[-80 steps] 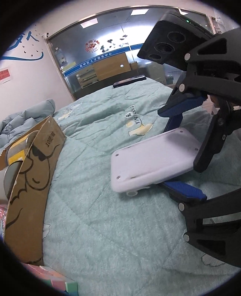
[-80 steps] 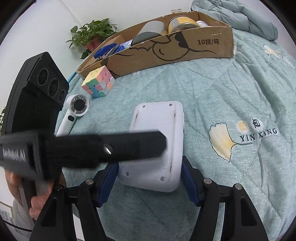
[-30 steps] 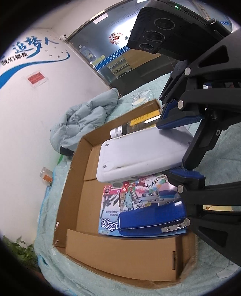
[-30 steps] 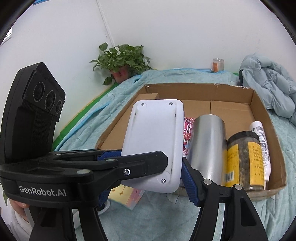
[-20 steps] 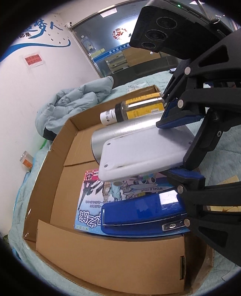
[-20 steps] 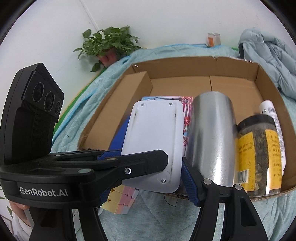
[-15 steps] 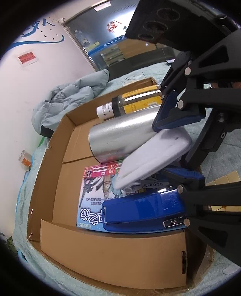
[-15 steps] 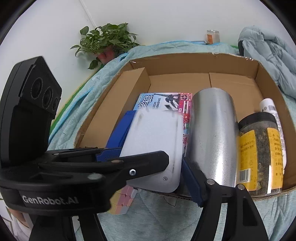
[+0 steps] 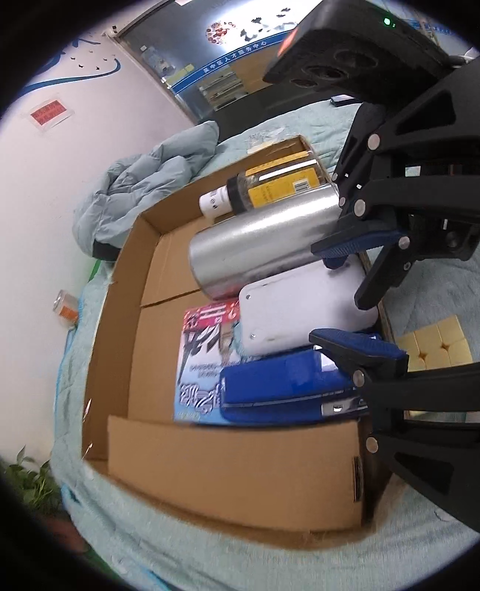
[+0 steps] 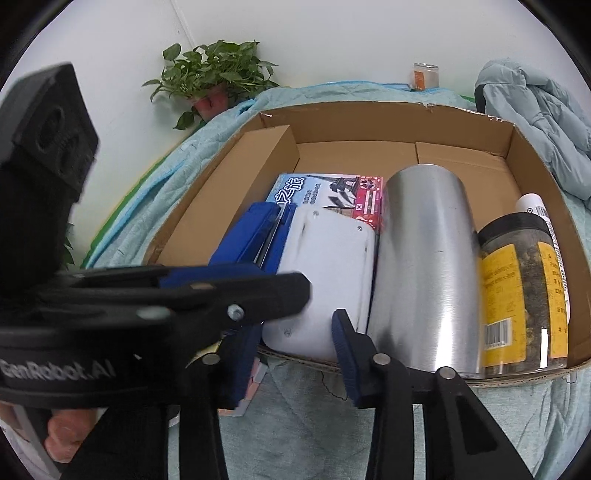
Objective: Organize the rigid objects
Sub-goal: 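Open the right tool and reach toward the pastel Rubik's cube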
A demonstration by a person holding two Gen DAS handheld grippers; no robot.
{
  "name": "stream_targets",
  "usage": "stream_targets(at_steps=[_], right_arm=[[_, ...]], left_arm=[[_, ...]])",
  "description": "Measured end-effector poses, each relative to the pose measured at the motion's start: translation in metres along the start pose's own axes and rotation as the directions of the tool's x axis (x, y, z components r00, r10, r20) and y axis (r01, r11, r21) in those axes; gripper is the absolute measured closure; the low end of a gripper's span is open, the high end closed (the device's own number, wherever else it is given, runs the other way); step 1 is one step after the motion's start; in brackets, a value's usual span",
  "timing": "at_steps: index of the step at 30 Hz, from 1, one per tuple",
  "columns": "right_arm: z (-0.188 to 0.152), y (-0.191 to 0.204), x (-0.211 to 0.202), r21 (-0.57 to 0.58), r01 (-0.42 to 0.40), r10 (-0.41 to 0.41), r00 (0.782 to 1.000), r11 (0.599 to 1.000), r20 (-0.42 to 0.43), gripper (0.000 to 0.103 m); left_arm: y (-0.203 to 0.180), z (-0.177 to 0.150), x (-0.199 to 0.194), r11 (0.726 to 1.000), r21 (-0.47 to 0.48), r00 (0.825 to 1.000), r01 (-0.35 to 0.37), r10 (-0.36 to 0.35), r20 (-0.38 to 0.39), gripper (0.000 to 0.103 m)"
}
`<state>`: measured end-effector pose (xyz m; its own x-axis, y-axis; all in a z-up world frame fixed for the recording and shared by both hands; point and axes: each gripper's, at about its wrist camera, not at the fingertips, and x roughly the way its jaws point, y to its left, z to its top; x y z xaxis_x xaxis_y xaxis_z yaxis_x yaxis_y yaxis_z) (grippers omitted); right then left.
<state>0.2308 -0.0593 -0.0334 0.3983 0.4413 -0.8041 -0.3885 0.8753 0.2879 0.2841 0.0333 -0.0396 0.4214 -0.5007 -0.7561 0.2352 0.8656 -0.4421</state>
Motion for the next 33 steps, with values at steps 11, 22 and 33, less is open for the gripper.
stream_targets(at_steps=[11,22,33], right_arm=[[-0.046,0.011,-0.069,-0.053,0.096,-0.077,0.955,0.994,0.287,0.001],[-0.098,0.014,-0.082,-0.056,0.067,-0.051,0.968,0.996,0.244,0.001],[-0.105,0.028,-0.027,-0.165,-0.1,0.111,0.992,0.981,0.059,0.004]], left_arm=[[-0.024,-0.067,-0.071,0.944,0.13,0.891,-0.302,0.231,0.39,0.015],[0.002,-0.097,-0.059,0.978,0.024,0.945,-0.205,0.192,0.265,0.015],[0.052,-0.075,-0.013,0.993,-0.102,0.998,-0.052,0.056,0.03,0.017]])
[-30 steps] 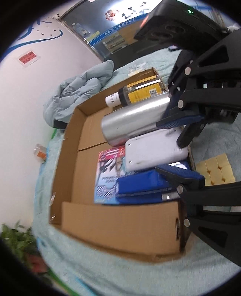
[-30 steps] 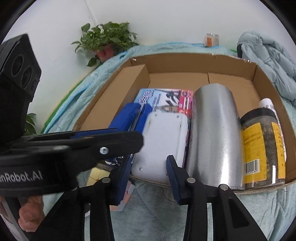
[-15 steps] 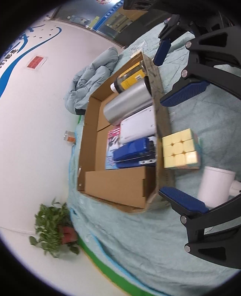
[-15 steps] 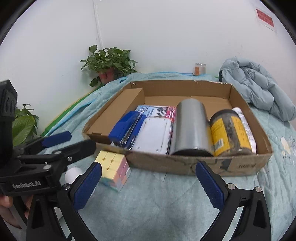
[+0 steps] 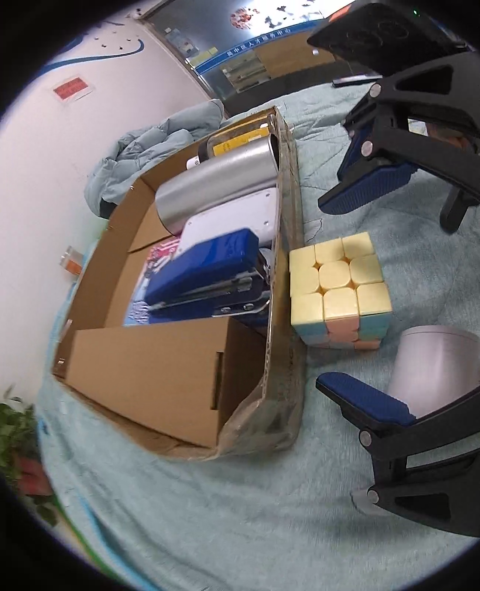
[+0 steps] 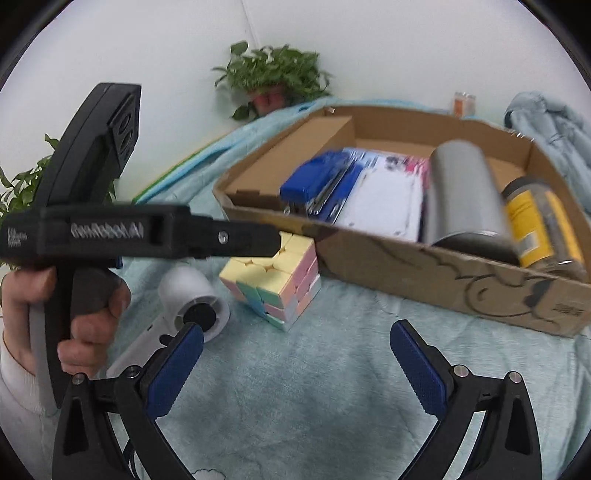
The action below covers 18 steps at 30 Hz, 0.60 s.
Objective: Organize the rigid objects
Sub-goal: 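Open the right tool and reach toward the pastel Rubik's cube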
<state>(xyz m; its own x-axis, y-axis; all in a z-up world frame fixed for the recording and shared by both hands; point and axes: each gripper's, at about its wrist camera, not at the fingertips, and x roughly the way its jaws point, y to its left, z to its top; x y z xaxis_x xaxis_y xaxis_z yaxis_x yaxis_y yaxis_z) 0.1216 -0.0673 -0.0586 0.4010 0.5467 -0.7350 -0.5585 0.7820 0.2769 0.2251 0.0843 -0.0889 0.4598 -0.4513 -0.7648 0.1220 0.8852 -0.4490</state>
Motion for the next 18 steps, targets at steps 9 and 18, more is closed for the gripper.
stream_targets(at_steps=[9,18], right_arm=[[0.011,0.001,0.046,-0.027,-0.076,0.074,0.994,0.997,-0.078,0.046],[-0.028,-0.001,0.002,-0.028,-0.033,0.031,0.998,0.999,-0.063,0.05]], left_arm=[[-0.01,-0.003,0.028,0.999,0.006,0.994,0.035,-0.034,-0.104,0.033],[-0.075,-0.04,0.024,0.994,0.095,0.99,0.05,-0.037,-0.135,0.033]])
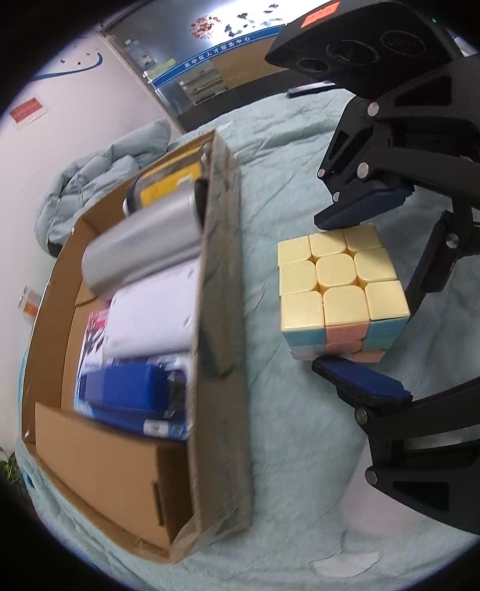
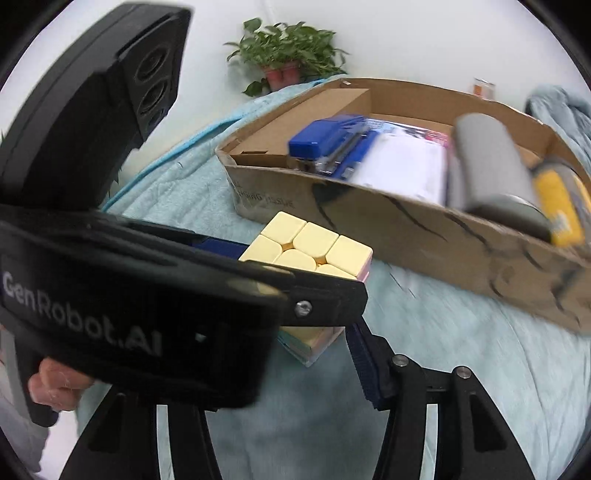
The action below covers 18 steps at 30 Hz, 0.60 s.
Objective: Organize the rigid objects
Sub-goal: 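Open the right tool and reach toward the pastel Rubik's cube, then grasp the Rubik's cube with the right tool and lift it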
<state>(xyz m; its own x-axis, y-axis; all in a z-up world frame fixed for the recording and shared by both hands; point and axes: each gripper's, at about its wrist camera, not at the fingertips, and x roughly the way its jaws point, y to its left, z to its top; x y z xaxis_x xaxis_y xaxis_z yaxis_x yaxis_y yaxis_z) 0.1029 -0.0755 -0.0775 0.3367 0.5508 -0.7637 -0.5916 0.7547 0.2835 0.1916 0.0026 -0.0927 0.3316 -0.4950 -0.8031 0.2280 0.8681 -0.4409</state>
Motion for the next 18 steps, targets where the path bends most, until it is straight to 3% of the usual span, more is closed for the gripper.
stream_targets(at_steps=[4,9,13,18], right_arm=[[-0.023,-0.006,-0.03,0.003,0.0,0.0,1.0,1.0,-0.015,0.048],[-0.052,-0.004,-0.054,-0.009,-0.032,0.031,0.998,0.999,-0.059,0.045],[-0.073,0.006,-0.06,-0.078,-0.033,0.026,0.996,0.996,-0.084,0.043],[-0.081,-0.007,-0.062,-0.043,-0.02,0.015,0.995,0.999,-0.101,0.041]], left_arm=[[-0.023,-0.028,0.003,1.0,-0.008,0.999,0.026,-0.026,-0.019,0.033],[-0.028,-0.066,0.004,0.992,-0.096,0.995,0.081,-0.086,-0.048,0.033],[-0.027,-0.076,0.006,0.988,-0.119,0.993,0.093,-0.102,-0.067,0.033],[-0.025,-0.072,0.002,0.988,-0.125,0.995,0.09,-0.096,-0.039,0.034]])
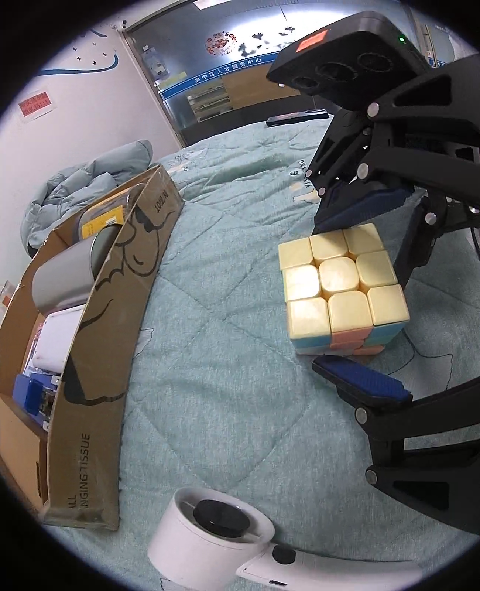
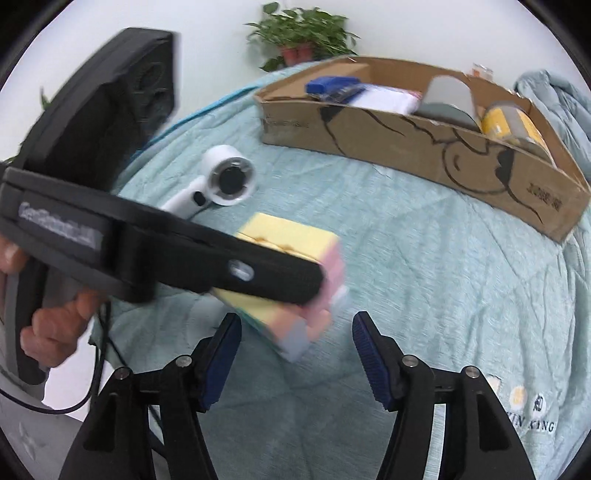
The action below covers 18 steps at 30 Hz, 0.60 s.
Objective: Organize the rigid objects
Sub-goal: 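Grasp the Rubik's cube with the right tool and lift it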
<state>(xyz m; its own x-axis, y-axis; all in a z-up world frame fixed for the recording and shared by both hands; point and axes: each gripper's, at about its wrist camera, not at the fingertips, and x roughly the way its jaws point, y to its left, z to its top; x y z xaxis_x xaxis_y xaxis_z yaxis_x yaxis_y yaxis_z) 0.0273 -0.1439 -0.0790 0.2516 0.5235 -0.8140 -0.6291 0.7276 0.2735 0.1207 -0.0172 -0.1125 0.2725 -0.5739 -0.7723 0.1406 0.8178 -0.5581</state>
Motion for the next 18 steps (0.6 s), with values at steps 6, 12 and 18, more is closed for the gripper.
stream_targets(at_steps=[6,12,18], right_arm=[[0.003,0.003,0.013,0.02,-0.013,0.013,1.0,1.0,0.001,0.041],[0.0,0.015,0.02,0.032,0.042,-0.042,0.999,0.999,0.008,0.038],[0.007,0.024,0.018,0.001,0.06,-0.06,0.998,0.998,0.034,0.04]], left_arm=[[0.007,-0.008,0.001,1.0,-0.007,1.0,0.019,-0.019,-0.005,0.033],[0.005,-0.012,-0.003,1.0,0.024,1.0,0.017,-0.017,0.021,0.034],[-0.003,-0.016,-0.013,0.998,0.061,0.997,-0.013,0.009,0.071,0.034]])
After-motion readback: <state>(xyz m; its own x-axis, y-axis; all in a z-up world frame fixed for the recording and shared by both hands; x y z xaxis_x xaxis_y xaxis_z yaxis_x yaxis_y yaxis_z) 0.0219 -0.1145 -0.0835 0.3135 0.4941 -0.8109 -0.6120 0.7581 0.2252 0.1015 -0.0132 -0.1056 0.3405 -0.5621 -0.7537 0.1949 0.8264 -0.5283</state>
